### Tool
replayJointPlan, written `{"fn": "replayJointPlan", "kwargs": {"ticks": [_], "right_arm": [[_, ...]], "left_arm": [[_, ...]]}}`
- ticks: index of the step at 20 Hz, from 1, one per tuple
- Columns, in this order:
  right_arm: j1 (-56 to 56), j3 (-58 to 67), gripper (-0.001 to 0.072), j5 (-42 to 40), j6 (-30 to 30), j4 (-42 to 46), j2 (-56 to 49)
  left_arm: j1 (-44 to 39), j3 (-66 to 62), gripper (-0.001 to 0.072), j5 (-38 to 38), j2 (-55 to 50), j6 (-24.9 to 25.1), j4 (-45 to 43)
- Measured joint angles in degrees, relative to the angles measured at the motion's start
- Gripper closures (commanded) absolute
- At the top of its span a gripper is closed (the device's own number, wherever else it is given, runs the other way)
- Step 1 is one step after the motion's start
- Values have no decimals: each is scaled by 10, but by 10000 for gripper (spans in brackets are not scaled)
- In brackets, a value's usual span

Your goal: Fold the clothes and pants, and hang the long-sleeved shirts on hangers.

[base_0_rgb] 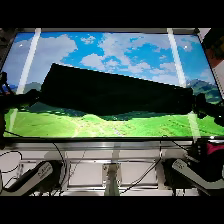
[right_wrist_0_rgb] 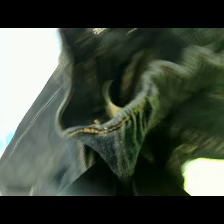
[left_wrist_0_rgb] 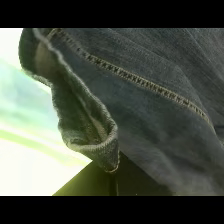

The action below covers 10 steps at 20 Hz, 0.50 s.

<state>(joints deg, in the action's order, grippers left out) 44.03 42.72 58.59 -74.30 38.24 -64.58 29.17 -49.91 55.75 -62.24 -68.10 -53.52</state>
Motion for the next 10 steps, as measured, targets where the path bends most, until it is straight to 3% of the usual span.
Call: {"fn": "replayJointPlan", "kwargs": {"ticks": [5, 10], "right_arm": [[63, 17, 677, 161, -55, 61, 171], [80, 26, 678, 151, -168, 104, 303]], "left_arm": [[70, -53, 698, 76, 65, -12, -1], [89, -174, 699, 72, 72, -26, -3]]}}
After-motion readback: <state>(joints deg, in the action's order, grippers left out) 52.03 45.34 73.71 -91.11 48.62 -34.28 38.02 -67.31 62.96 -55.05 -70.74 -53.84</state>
